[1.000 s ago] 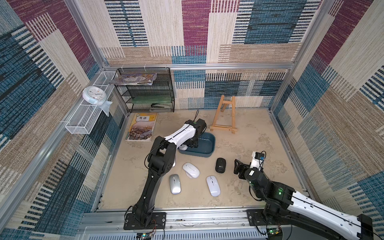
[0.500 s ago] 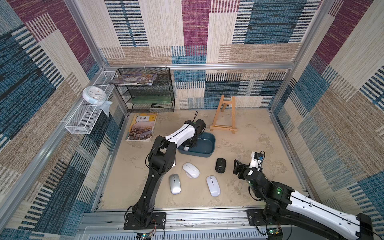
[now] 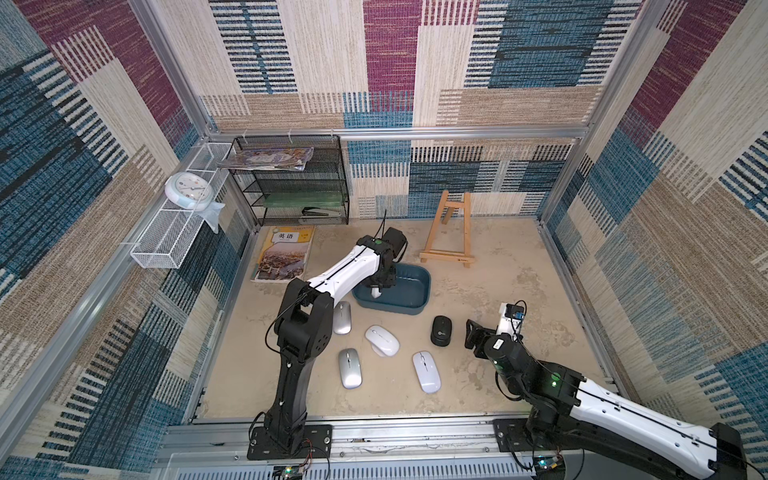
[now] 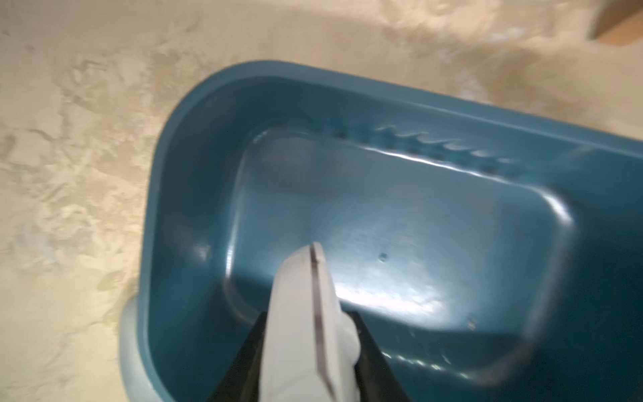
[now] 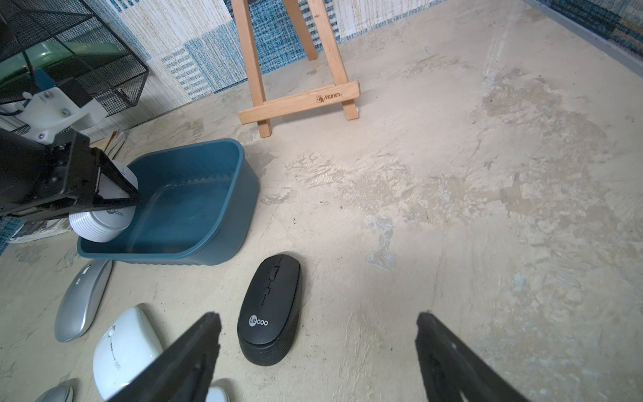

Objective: Take out the mouse from the storage box
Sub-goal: Pick up the mouse from the storage box, then place the mouse at the center of the board.

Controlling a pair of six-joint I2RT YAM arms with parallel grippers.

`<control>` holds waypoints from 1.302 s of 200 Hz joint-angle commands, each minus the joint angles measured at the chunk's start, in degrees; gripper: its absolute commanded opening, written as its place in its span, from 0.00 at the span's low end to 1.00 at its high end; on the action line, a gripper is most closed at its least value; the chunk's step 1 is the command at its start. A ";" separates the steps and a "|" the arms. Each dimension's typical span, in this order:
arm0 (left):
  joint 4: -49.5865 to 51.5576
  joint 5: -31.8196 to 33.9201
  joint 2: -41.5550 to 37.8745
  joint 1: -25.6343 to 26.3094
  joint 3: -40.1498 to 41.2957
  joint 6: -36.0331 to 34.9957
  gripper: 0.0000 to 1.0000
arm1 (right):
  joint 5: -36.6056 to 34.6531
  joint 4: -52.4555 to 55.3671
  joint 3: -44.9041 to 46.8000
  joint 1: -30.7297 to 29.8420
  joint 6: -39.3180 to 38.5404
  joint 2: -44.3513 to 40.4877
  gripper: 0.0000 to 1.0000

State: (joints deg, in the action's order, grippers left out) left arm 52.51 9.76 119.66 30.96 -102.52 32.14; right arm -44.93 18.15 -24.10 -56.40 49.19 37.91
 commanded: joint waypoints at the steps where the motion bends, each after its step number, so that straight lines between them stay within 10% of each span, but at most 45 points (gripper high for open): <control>1: -6.99 -7.43 -2.85 -0.11 2.84 1.52 0.19 | -0.51 0.49 -0.93 0.02 0.11 -0.45 0.91; 80: -21.61 -24.21 -6.90 2.18 8.47 8.37 0.16 | -2.97 9.60 -7.27 0.06 3.10 -5.21 0.90; 260: -19.40 -31.27 14.81 13.38 -16.47 11.12 0.20 | -4.03 17.26 -10.80 0.06 3.90 -12.38 0.89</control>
State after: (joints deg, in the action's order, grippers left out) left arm 32.05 -19.94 131.83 43.83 -115.48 43.11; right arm -48.01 34.74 -35.00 -56.31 52.99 25.98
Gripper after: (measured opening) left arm 0.350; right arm 0.896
